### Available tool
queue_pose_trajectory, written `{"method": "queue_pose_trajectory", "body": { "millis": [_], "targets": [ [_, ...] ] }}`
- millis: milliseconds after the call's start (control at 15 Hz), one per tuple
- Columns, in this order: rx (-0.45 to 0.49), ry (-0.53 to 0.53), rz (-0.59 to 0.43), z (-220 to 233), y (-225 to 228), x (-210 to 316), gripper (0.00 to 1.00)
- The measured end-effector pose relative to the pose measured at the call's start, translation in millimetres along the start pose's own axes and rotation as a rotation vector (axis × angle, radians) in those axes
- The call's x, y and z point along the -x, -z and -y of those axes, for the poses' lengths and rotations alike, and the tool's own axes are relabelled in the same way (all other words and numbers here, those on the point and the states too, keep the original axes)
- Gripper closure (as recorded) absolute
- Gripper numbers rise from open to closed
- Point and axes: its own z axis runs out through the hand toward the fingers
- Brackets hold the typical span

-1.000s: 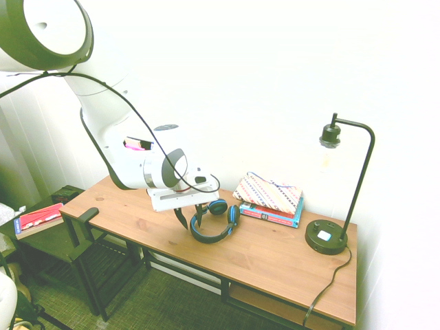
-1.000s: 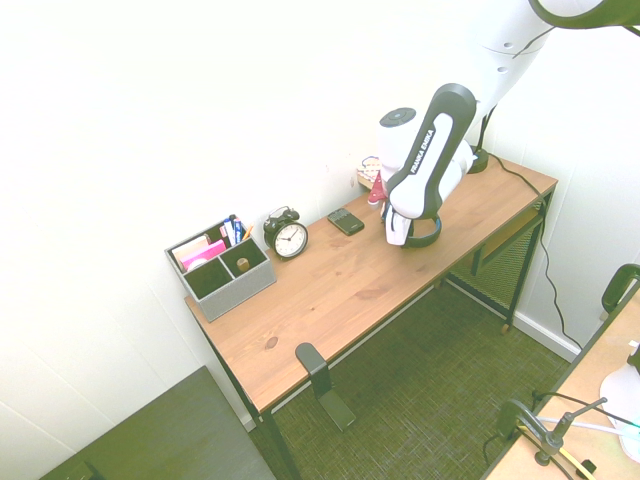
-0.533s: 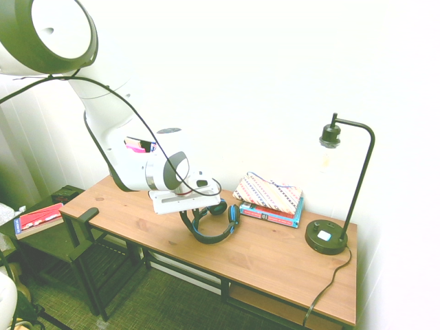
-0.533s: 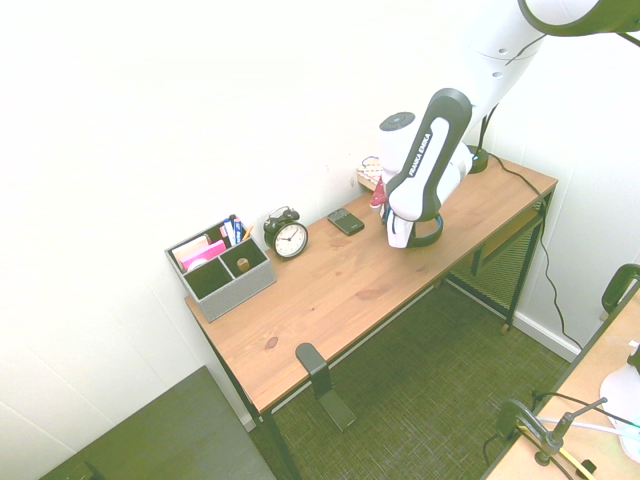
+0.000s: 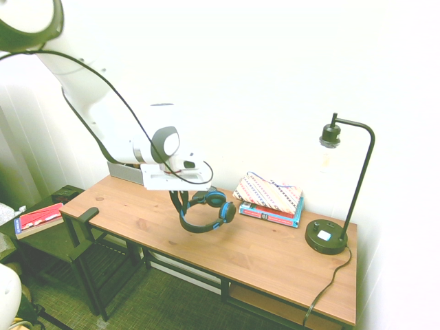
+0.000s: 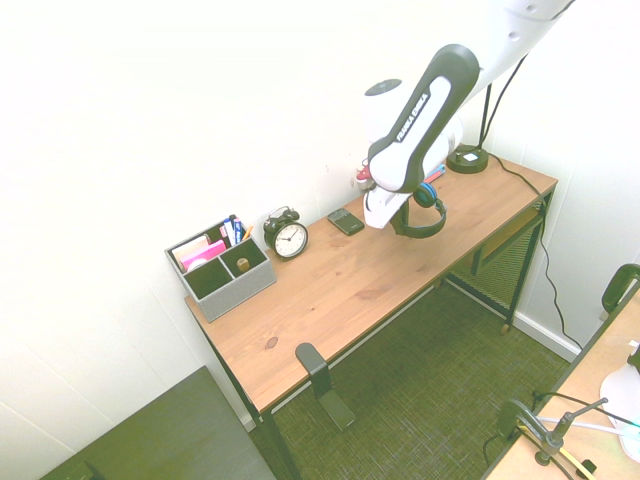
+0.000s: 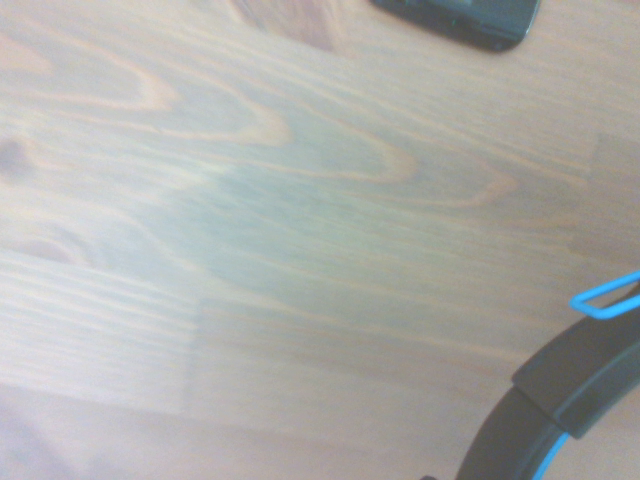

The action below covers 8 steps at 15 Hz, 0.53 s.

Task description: Hang the headphone

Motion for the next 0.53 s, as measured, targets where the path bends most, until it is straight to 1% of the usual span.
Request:
{"method": "queue_pose_trajectory", "body": {
  "millis": [133,267,400,533],
  "targets": [
    [0.024,-0.124,0.034,9,50,28,1.0],
    [0.041,-0.23,0.042,17,93,57,1.0],
    [0.048,-0.315,0.01,34,120,84,1.0],
    [0.066,-0.392,-0.014,59,128,121,1.0]
  ]
}}
